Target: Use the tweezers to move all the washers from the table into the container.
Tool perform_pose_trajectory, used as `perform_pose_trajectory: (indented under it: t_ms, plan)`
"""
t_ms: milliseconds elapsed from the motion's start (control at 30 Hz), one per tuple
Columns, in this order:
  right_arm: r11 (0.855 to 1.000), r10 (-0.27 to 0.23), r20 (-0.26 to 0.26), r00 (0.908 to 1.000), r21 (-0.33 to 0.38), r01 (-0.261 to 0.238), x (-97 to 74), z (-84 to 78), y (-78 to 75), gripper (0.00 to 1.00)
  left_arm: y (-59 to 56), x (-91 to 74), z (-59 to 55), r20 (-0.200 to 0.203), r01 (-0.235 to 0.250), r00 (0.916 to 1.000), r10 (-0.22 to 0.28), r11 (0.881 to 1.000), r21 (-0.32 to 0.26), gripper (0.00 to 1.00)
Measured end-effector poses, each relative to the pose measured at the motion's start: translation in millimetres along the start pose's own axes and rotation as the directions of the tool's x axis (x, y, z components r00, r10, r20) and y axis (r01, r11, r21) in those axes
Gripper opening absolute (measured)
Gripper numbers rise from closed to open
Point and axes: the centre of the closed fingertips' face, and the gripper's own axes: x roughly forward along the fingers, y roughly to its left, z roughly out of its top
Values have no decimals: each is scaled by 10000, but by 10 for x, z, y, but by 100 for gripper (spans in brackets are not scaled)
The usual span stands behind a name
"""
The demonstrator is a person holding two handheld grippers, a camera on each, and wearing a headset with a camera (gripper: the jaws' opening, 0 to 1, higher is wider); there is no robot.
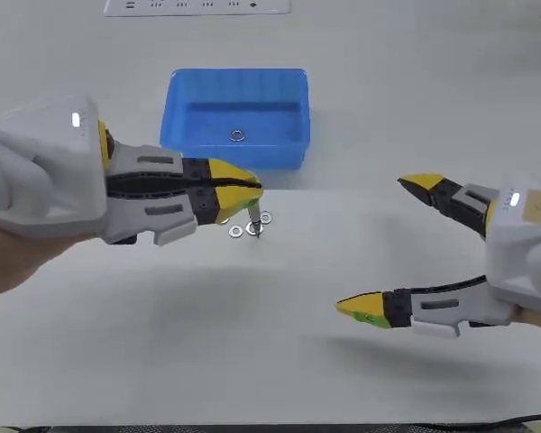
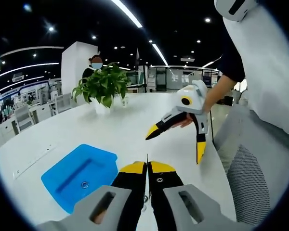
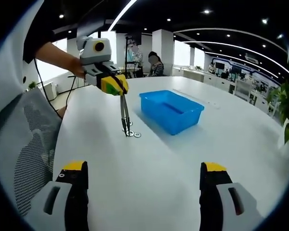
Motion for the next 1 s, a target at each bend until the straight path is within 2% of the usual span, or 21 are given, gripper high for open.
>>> perform_pose_trajectory:
  t_ms: [67,167,233,400,500,600,667,733,767,800,833,900,1000]
  plan:
    - [9999,127,28,9999,-5,-127,38,42,-8,95,-17,-6,-5,-76,118,9999,-117,9999,110,5]
    - [9982,606,18,9982,44,-606,100,84,33,83,-53,-16,-10,-107,272,9996,-271,9996,58,5]
    - [9946,1035,58,9946,21,-1036,165,134,88,80,-60,-20,-12,-116,279,9995,-279,9996,9,5]
    - [9784,2042,32,9789,-344,-2039,342,269,246,67,-49,-9,-11,-122,272,9996,-273,9996,-49,5]
    - [9626,2645,-35,9644,-601,-2642,491,355,362,62,-57,1,-10,-179,381,9991,-381,9993,-8,5]
    - [9505,3018,-45,9533,-757,-3013,625,422,434,59,-26,1,-14,-191,351,9992,-354,9993,-142,5]
    - [9457,3109,-121,9504,-959,-3106,713,445,440,54,-18,-2,-18,-190,378,9991,-381,9991,-186,5]
    - [9433,3021,-198,9531,-1384,-3019,789,454,406,42,-16,-6,-22,-216,429,9988,-434,9989,-207,5]
    - [9432,3060,-174,9519,-1300,-3056,813,462,403,38,-11,-9,-25,-228,428,9988,-433,9988,-218,5]
    - [9411,3221,-107,9466,-1047,-3214,844,481,415,36,-1,-12,-28,-242,413,9988,-420,9988,-258,5]
    - [9407,3258,-58,9454,-982,-3247,861,497,415,36,5,-16,-30,-248,403,9989,-410,9988,-282,5]
    - [9392,3284,-56,9445,-1048,-3271,888,514,410,32,10,-20,-35,-265,407,9988,-415,9987,-308,5]
    - [9309,3489,-55,9371,-1131,-3473,908,546,435,28,11,-24,-42,-286,408,9987,-417,9986,-321,5]
